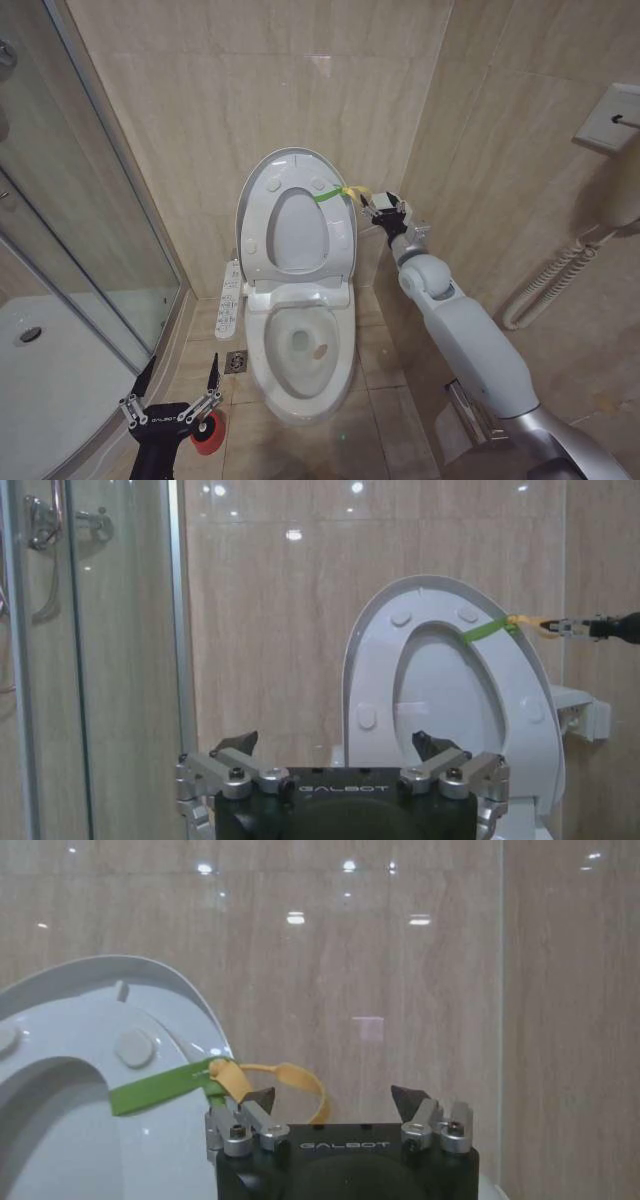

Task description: Open the toilet lid, clean the toilet bowl with a toilet brush, close the toilet lid, and flush.

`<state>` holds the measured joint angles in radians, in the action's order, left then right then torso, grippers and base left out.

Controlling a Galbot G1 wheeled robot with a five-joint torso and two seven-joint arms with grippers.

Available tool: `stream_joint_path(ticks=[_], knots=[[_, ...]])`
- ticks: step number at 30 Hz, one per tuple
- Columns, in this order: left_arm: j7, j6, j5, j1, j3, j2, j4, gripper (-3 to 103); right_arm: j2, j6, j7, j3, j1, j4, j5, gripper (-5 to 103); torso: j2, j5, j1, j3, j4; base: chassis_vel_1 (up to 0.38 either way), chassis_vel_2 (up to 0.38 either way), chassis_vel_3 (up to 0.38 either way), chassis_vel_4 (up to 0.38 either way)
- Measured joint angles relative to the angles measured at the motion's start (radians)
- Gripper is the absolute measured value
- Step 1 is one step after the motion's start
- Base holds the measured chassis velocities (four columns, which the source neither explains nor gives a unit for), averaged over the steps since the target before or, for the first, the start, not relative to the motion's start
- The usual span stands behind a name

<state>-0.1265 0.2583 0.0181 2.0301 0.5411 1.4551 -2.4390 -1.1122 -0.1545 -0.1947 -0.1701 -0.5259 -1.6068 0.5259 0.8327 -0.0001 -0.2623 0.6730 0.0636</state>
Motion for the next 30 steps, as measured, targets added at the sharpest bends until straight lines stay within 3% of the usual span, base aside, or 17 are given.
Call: stream_joint_path(ticks=[19, 20, 30], knots=[[0.000, 0.000, 0.000, 0.000, 0.000, 0.000, 0.000, 100, 0.042, -0.015, 0.009, -0.056, -0.128, -0.175, 0.017, 87, 0.000, 0.0000, 0.000, 0.000, 0.0000, 0.000, 0.000, 0.000, 0.000], [0.000, 0.000, 0.000, 0.000, 0.000, 0.000, 0.000, 100, 0.044, -0.016, 0.009, -0.072, -0.150, -0.193, 0.018, 100, 0.000, 0.0001, 0.000, 0.000, 0.0000, 0.000, 0.000, 0.000, 0.000], [0.000, 0.000, 0.000, 0.000, 0.000, 0.000, 0.000, 100, 0.051, -0.025, 0.007, -0.178, -0.346, -0.328, 0.031, 100, 0.000, 0.0002, 0.000, 0.000, 0.0002, 0.000, 0.000, 0.000, 0.000]])
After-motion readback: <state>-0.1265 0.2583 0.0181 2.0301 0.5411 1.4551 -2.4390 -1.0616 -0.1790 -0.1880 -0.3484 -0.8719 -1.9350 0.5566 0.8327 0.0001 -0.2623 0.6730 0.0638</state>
